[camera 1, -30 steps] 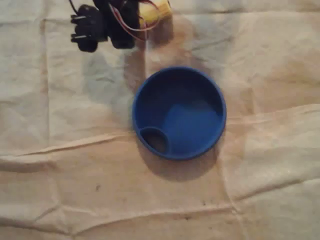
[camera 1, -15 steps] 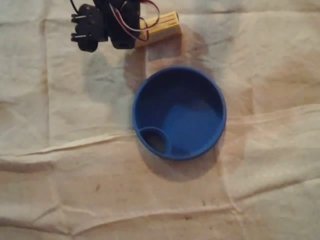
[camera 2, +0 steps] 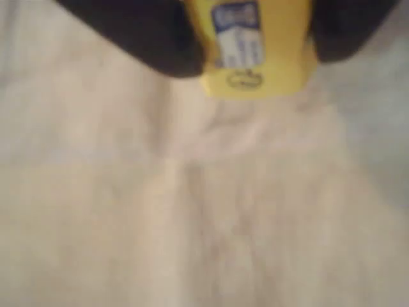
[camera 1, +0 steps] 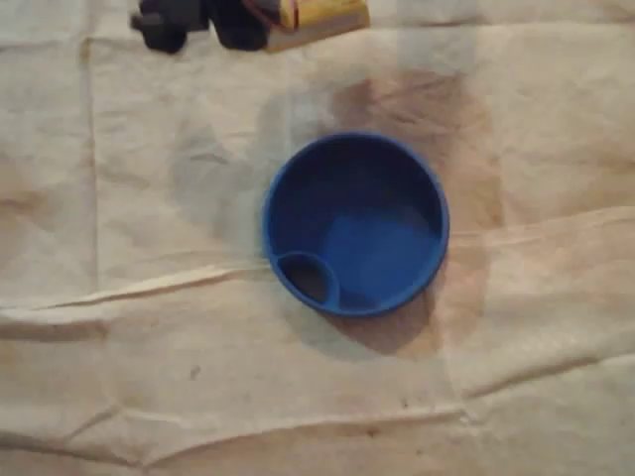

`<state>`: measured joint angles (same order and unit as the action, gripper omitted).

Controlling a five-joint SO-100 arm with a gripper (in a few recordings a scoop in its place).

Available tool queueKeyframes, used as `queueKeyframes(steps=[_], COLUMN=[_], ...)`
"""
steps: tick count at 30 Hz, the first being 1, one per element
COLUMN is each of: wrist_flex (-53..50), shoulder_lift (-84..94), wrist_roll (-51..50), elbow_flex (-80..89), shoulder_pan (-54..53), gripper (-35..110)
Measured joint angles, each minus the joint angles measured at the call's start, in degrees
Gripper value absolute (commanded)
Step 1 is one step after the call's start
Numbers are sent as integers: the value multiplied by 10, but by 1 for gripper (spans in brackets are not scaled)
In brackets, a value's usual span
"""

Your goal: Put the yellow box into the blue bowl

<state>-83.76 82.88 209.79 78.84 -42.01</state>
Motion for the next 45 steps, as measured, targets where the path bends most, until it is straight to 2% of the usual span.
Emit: queueKeyframes(steps=[9, 16, 32, 45], wrist_flex=[0, 0, 0, 0], shoulder_lift=[14, 14, -89, -140], wrist_roll=[-277, -457, -691, -722], elbow_flex=[0, -32, -244, -277], shoulder_pan=[155, 232, 239, 186], gripper=[0, 0, 0, 0])
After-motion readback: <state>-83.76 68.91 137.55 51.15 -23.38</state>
